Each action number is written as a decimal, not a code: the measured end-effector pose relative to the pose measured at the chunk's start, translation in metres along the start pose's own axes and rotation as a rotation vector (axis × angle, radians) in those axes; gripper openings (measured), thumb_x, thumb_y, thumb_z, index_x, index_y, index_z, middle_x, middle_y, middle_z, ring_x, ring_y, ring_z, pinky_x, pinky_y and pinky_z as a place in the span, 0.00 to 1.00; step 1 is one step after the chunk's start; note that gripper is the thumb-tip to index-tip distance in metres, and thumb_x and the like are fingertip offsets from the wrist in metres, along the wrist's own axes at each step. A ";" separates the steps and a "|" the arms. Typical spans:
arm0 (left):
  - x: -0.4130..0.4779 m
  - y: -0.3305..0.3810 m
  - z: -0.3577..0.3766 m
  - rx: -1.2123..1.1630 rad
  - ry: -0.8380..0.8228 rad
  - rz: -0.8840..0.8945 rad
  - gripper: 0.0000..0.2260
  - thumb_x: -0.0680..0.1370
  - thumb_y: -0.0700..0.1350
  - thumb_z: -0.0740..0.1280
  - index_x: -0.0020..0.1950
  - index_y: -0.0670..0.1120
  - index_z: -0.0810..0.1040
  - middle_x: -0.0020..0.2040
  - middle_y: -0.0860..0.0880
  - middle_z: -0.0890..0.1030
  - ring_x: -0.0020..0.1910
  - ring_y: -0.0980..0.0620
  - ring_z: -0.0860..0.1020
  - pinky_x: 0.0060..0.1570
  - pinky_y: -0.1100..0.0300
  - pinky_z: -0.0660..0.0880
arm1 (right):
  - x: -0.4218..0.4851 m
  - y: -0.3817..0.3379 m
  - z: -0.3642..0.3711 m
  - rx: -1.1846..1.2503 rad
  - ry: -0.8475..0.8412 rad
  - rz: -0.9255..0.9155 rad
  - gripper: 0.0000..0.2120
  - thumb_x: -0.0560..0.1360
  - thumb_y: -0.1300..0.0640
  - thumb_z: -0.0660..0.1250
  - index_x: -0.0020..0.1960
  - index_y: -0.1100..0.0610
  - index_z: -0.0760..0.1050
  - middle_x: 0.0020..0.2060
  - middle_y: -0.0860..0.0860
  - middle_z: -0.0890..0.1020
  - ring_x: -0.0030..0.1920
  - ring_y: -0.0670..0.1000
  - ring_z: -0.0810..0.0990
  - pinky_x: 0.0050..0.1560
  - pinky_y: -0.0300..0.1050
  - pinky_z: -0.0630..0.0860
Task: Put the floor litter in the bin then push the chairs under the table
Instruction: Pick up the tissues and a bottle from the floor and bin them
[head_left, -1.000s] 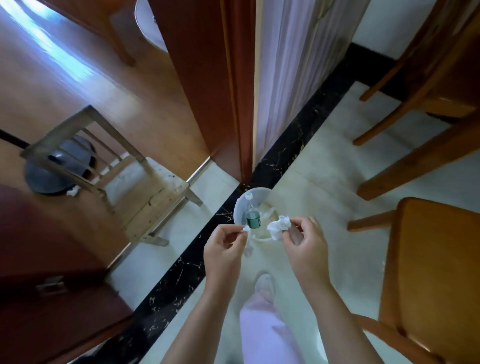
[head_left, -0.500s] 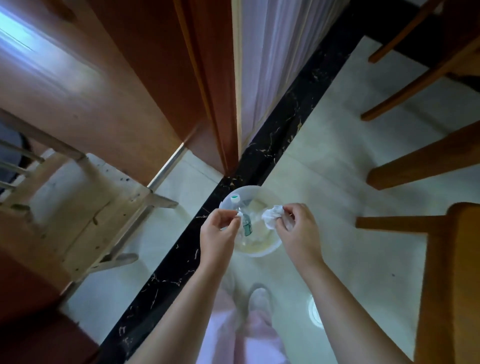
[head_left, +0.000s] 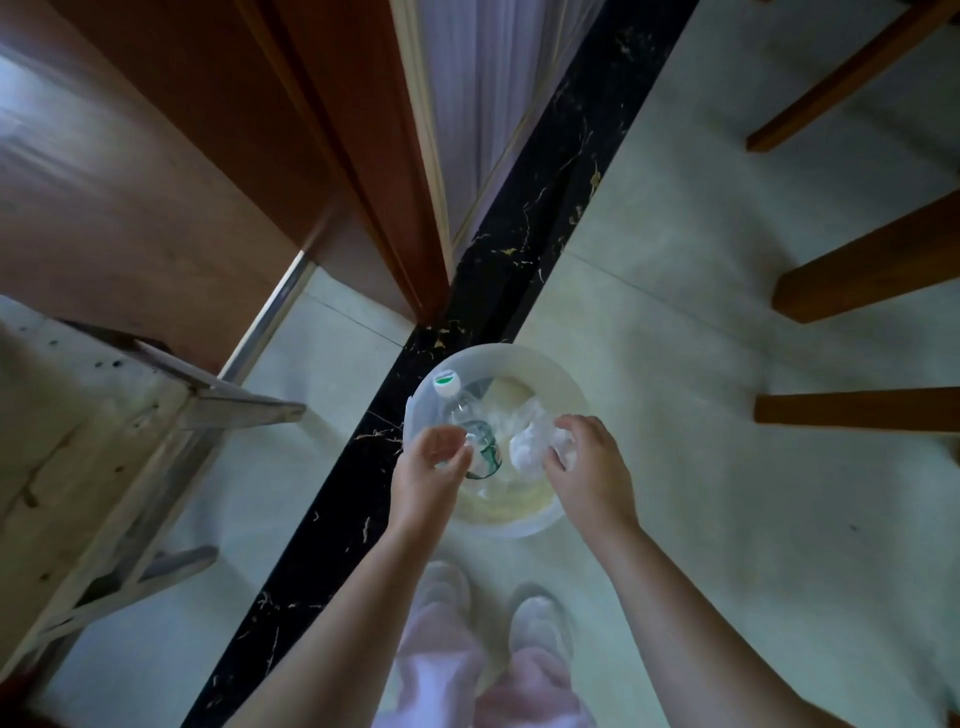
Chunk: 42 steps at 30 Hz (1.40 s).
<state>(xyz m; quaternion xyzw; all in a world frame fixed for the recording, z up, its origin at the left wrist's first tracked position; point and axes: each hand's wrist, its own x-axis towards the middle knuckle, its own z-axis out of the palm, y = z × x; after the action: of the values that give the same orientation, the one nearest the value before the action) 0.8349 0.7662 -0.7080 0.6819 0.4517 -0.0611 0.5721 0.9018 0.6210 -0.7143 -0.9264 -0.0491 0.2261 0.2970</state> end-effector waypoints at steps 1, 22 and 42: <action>0.000 0.000 0.000 0.025 -0.022 -0.006 0.07 0.73 0.39 0.70 0.42 0.52 0.78 0.45 0.49 0.82 0.47 0.53 0.80 0.50 0.56 0.76 | 0.000 0.001 0.000 -0.026 -0.011 -0.008 0.15 0.72 0.60 0.66 0.58 0.60 0.73 0.57 0.55 0.76 0.57 0.56 0.73 0.51 0.46 0.70; -0.177 0.195 -0.080 0.688 0.166 0.672 0.10 0.71 0.40 0.70 0.52 0.40 0.82 0.52 0.43 0.82 0.53 0.40 0.78 0.52 0.46 0.75 | -0.118 -0.149 -0.198 -0.225 0.173 -0.329 0.15 0.69 0.61 0.71 0.55 0.62 0.77 0.55 0.59 0.79 0.57 0.62 0.76 0.56 0.64 0.72; -0.441 0.294 -0.215 0.602 0.356 1.163 0.15 0.73 0.46 0.61 0.52 0.40 0.81 0.54 0.42 0.82 0.58 0.41 0.77 0.57 0.43 0.73 | -0.392 -0.290 -0.340 -0.226 0.640 -0.409 0.18 0.71 0.56 0.65 0.58 0.61 0.76 0.56 0.58 0.80 0.59 0.60 0.76 0.60 0.62 0.71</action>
<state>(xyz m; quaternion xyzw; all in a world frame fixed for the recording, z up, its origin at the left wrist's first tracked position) 0.6862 0.7233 -0.1575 0.9432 0.0620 0.2468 0.2137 0.7163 0.5905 -0.1501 -0.9480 -0.1620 -0.1447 0.2325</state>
